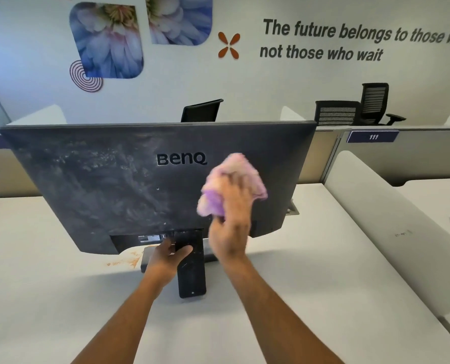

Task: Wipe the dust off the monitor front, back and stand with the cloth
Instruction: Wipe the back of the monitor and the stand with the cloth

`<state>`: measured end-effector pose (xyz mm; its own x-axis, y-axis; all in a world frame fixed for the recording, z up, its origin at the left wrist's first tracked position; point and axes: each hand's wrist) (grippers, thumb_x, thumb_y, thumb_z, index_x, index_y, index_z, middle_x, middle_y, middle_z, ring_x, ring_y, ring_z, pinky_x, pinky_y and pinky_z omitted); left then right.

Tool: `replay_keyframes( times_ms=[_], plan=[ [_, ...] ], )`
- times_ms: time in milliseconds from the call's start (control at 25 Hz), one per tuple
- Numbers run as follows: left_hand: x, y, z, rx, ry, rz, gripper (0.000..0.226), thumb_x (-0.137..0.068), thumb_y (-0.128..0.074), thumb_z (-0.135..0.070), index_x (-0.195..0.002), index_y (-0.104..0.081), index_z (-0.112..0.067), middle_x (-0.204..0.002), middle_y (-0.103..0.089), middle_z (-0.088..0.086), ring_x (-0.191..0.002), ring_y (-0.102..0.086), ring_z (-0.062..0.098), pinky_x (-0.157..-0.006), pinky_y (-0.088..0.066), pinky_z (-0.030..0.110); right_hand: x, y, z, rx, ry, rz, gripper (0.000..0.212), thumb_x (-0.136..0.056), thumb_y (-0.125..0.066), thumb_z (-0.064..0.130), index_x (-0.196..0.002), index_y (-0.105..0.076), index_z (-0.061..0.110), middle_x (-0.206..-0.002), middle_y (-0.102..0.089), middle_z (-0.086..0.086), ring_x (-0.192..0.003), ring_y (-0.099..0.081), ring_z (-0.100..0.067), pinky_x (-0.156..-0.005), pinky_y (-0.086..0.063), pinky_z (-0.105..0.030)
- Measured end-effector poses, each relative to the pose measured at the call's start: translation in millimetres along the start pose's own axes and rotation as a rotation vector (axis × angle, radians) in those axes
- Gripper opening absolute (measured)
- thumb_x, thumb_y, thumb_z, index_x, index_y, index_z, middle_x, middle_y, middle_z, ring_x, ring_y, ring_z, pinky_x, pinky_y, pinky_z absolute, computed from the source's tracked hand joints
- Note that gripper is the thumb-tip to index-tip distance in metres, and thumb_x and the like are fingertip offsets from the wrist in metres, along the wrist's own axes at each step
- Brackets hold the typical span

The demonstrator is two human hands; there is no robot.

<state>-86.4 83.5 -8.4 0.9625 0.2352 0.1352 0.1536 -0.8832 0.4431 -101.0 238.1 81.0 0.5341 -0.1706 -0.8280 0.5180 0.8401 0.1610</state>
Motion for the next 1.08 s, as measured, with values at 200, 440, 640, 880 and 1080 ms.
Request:
replay_keyframes(
  times_ms=[200,440,640,880,1080],
  plan=[
    [1,3,-3,-0.049,-0.034,-0.006,0.027,-0.086,-0.068,-0.044,-0.106,-0.055,-0.032,-0.088,-0.065,-0.017,-0.071,-0.058,-0.005,-0.055,-0.04,0.009,0,9,11,-0.039,0.288,0.05,0.033,-0.099,-0.046,0.004,-0.128,-0.059,-0.002,-0.143,-0.05,-0.01,-0.138,-0.042,-0.029,-0.112,-0.035,-0.052],
    [0,0,-1,-0.07,-0.005,-0.007,0.03,-0.088,-0.065,-0.046,-0.111,-0.053,-0.031,-0.094,-0.06,-0.009,-0.072,-0.051,-0.002,-0.072,-0.042,0.024,-82,72,-31,0.153,-0.139,-0.423,0.06,-0.086,-0.045,-0.014,-0.144,-0.042,0.004,-0.151,-0.039,-0.012,-0.144,-0.03,-0.033,-0.117,-0.029,-0.044],
    [0,-1,-1,-0.045,-0.005,0.0,0.028,-0.088,-0.065,-0.046,-0.108,-0.05,-0.034,-0.096,-0.061,-0.009,-0.073,-0.053,0.0,-0.076,-0.044,0.027,-93,42,-16,0.268,-0.135,-0.222,0.063,-0.084,-0.049,-0.011,-0.145,-0.042,0.004,-0.153,-0.035,-0.017,-0.146,-0.023,-0.035,-0.117,-0.023,-0.054],
    [-1,1,-1,-0.008,0.003,0.029,0.03,-0.087,-0.067,-0.045,-0.109,-0.051,-0.032,-0.096,-0.063,-0.011,-0.082,-0.059,0.003,-0.073,-0.046,0.022,-71,-4,41,0.25,0.265,0.168,0.052,-0.086,-0.041,0.01,-0.136,-0.055,0.008,-0.146,-0.048,-0.01,-0.144,-0.031,-0.028,-0.12,-0.019,-0.052],
    [1,1,-3,0.008,0.005,0.023,0.029,-0.088,-0.066,-0.044,-0.11,-0.052,-0.031,-0.094,-0.063,-0.013,-0.083,-0.06,0.005,-0.076,-0.046,0.024,-93,22,57,-0.096,0.4,0.1,0.035,-0.093,-0.045,0.008,-0.124,-0.062,0.008,-0.126,-0.063,-0.011,-0.122,-0.055,-0.028,-0.104,-0.042,-0.048]
  ],
)
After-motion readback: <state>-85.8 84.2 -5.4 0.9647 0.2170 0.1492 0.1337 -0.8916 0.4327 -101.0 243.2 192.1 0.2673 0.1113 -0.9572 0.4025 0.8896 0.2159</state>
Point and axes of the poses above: each hand's wrist, its own x-axis away from the middle knuckle, its own y-axis out of the back of the hand, z = x × y
